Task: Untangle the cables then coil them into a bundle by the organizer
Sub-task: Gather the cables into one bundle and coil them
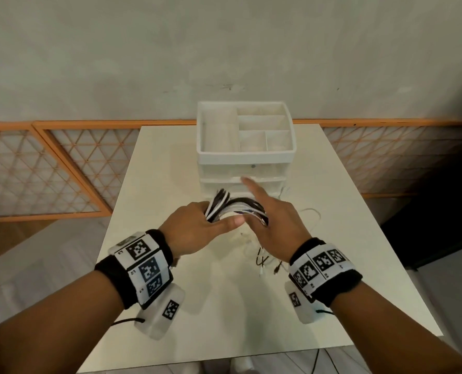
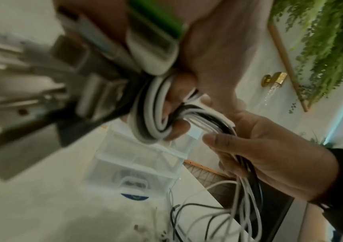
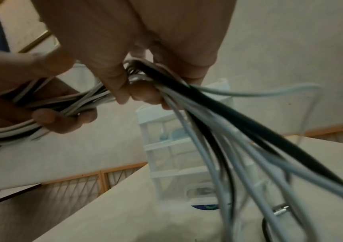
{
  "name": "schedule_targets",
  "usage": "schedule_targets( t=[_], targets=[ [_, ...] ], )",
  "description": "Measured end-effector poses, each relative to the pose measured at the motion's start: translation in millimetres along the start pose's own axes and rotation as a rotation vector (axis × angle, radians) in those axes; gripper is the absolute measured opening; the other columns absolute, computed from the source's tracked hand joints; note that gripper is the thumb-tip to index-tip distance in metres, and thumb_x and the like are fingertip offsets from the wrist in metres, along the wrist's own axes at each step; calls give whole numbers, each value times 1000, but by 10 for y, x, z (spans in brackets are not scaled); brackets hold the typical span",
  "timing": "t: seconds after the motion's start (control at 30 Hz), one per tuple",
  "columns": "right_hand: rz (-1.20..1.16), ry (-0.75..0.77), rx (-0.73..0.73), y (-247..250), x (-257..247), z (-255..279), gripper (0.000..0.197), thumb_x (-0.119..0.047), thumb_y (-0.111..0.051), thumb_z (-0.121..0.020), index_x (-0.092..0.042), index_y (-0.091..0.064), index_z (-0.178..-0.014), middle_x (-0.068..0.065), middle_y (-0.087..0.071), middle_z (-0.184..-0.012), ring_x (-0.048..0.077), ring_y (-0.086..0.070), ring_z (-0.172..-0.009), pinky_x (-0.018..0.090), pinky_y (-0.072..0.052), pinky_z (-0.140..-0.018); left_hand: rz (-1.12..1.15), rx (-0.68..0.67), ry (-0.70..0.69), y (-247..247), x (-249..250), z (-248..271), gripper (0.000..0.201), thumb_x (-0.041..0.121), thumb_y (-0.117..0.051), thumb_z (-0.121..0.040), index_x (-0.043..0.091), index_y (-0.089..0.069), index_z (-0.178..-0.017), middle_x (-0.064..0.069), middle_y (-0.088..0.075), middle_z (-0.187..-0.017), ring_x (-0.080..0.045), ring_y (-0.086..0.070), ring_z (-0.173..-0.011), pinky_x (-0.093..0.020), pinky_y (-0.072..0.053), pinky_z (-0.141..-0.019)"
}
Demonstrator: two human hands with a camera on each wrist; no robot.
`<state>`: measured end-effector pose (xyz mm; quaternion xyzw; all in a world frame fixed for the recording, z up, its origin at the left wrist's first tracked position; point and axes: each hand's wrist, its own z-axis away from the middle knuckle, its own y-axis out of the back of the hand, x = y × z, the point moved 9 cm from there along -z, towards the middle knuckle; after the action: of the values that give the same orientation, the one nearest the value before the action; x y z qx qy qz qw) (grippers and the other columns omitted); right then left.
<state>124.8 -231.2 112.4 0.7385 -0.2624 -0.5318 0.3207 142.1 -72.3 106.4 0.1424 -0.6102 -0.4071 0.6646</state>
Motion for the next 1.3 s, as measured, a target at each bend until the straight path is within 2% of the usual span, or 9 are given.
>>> schedule_targets(
  t=[0.13,0.3,0.43,0.53,0.63,0.8,0.87,0.97,1.3],
  targets=[
    [-56,-52,-72,-109,144,-18,32,-51,-46,-98,-23,-60,-104,-3,-65,-73,17,-60,-63,38,-52,-63,10,52,-11,117,52,-3,49,77,-54,-74,29,-64,-76,8,-60,-62,-10,-55,-58,-25,-39,-57],
    [-289,-205,-106,-57,466,131,48,-54,-52,-94,-14,-40,-70,-8,-38,-61,8,-35,-53,24,-34,-57,216,230,57,342,-108,-66,66,78,-58,-70,12,-51,-64,0,-51,-54,-16,-44,-45,-30,-41,-56],
    [-470,-210,-12,68,536,111,59,-72,-51,-86,-16,-68,-90,-12,-37,-57,14,-34,-54,28,-31,-54,278,189,51,231,-77,-61,68,80,-53,-66,13,-49,-65,4,-50,-53,-10,-41,-40,-28,-39,-55],
    [-582,-190,111,235,416,-11,30,-50,-53,-95,-30,-74,-98,-8,-39,-57,17,-33,-53,32,-30,-56,290,178,22,114,50,-88,67,85,-49,-67,18,-52,-67,5,-55,-57,-11,-47,-45,-28,-40,-57],
    [-568,-117,236,411,137,-165,24,-26,-50,-104,-15,-71,-109,-24,-56,-57,-2,-51,-54,18,-36,-64,307,213,24,23,186,-134,86,99,-37,-55,17,-54,-75,3,-60,-68,-18,-54,-58,-32,-47,-64],
    [-549,-2,237,293,-310,-192,30,-20,-47,-105,-11,-64,-127,-12,-73,-102,1,-68,-95,20,-54,-82,473,238,93,16,345,-220,122,106,-35,-43,5,-61,-107,-3,-63,-81,-18,-58,-66,-27,-44,-59],
    [-545,48,196,125,-421,-142,31,-6,-45,-103,-8,-61,-129,4,-73,-103,16,-70,-93,36,-59,-83,605,254,116,29,380,-204,110,97,-52,-49,4,-62,-106,-2,-67,-78,-15,-64,-64,-23,-46,-56],
    [-491,134,165,-40,-532,-94,41,7,-46,-97,-3,-56,-135,6,-68,-110,13,-67,-98,29,-56,-85,767,299,163,34,336,-155,63,65,-77,-64,13,-68,-97,-3,-75,-80,-16,-74,-72,-28,-56,-64],
    [-357,231,197,-139,-480,71,56,8,-62,-86,-14,-58,-137,5,-52,-115,20,-62,-97,26,-54,-87,908,364,198,158,101,-134,18,25,-64,-85,8,-66,-79,-7,-65,-69,-27,-62,-66,-36,-51,-62]
  ],
)
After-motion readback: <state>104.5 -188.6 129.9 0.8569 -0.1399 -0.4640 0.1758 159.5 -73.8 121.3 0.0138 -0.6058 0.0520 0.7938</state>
